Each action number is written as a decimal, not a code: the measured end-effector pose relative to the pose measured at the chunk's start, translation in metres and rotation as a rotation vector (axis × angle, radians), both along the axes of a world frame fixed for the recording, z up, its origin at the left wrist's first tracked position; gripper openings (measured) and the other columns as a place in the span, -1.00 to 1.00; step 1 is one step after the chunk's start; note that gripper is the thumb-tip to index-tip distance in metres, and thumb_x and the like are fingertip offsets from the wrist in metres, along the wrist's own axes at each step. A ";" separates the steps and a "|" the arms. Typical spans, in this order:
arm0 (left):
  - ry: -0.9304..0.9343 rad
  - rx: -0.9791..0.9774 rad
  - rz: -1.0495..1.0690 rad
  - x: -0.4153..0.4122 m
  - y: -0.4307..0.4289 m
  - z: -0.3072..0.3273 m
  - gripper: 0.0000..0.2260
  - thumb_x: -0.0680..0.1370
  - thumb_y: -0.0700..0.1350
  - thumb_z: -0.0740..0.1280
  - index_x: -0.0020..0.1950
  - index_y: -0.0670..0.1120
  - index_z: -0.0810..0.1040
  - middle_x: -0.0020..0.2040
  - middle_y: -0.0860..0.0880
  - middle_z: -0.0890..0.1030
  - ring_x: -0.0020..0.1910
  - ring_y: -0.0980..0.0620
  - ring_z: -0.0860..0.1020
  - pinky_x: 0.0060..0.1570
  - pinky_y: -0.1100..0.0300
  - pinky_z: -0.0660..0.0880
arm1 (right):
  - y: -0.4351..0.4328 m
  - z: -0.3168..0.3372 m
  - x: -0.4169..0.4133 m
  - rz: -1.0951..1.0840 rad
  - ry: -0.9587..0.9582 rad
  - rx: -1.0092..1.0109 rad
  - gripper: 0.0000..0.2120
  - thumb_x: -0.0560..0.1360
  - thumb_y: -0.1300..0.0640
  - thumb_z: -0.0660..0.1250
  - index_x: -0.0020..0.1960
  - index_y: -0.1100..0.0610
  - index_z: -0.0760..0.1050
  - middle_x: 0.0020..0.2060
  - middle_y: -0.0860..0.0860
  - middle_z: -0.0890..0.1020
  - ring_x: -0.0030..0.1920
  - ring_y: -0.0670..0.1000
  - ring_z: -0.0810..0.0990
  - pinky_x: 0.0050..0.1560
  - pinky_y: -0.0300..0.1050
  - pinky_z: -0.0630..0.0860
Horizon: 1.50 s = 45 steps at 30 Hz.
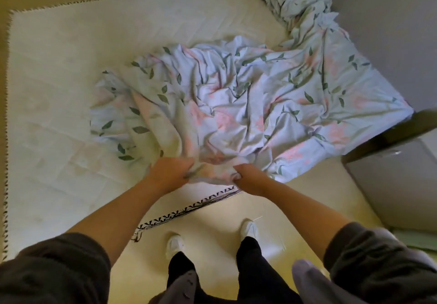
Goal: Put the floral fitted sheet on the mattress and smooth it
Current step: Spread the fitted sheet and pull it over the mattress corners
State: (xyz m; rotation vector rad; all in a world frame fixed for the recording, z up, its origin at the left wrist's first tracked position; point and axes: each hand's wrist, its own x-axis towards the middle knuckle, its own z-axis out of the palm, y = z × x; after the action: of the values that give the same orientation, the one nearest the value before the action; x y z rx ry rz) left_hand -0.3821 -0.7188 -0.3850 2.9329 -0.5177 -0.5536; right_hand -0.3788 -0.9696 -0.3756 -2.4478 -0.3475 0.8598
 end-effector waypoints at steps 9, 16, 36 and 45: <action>0.193 -0.465 0.173 -0.010 0.067 0.008 -0.76 0.59 -0.04 0.18 0.22 -0.06 0.46 -0.08 -0.14 0.61 -0.10 -0.14 0.57 -0.19 0.09 0.43 | 0.069 0.022 -0.046 -0.107 0.045 -0.026 -0.65 0.42 0.07 0.23 0.19 0.03 0.49 -0.05 -0.01 0.59 -0.07 0.04 0.49 -0.18 -0.22 0.35; 0.089 0.180 0.148 -0.023 0.154 -0.009 -0.76 0.49 0.04 0.31 0.11 -0.01 0.52 -0.01 -0.01 0.60 -0.13 -0.05 0.53 -0.24 0.14 0.44 | 0.070 0.019 -0.054 -0.138 0.043 -0.134 -0.86 0.54 0.08 0.28 -0.20 0.03 0.48 -0.26 0.00 0.56 -0.14 0.05 0.46 -0.22 -0.16 0.27; 0.037 -0.767 0.750 -0.042 0.108 0.022 -0.72 0.54 -0.15 0.28 0.26 -0.07 0.48 0.13 -0.14 0.59 0.14 -0.16 0.54 0.08 0.06 0.45 | 0.112 0.049 -0.054 0.030 0.079 0.084 -0.54 0.47 -0.07 0.38 0.28 0.12 0.40 0.09 0.09 0.60 0.11 0.09 0.56 0.17 -0.03 0.47; 0.000 -0.392 0.669 -0.026 0.167 0.020 -0.80 0.58 -0.16 0.23 0.16 -0.14 0.54 0.05 -0.17 0.61 -0.11 -0.06 0.51 -0.15 0.16 0.38 | 0.114 0.052 -0.049 -0.094 -0.073 -0.051 -0.64 0.51 -0.01 0.35 0.21 0.19 0.49 0.08 0.16 0.61 0.08 0.14 0.55 -0.05 -0.15 0.36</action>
State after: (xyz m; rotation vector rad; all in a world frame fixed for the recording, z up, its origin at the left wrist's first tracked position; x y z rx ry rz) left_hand -0.4085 -0.5515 -0.3645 2.4992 0.3255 -0.3139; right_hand -0.4275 -0.8557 -0.3235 -2.5253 -0.2377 0.7493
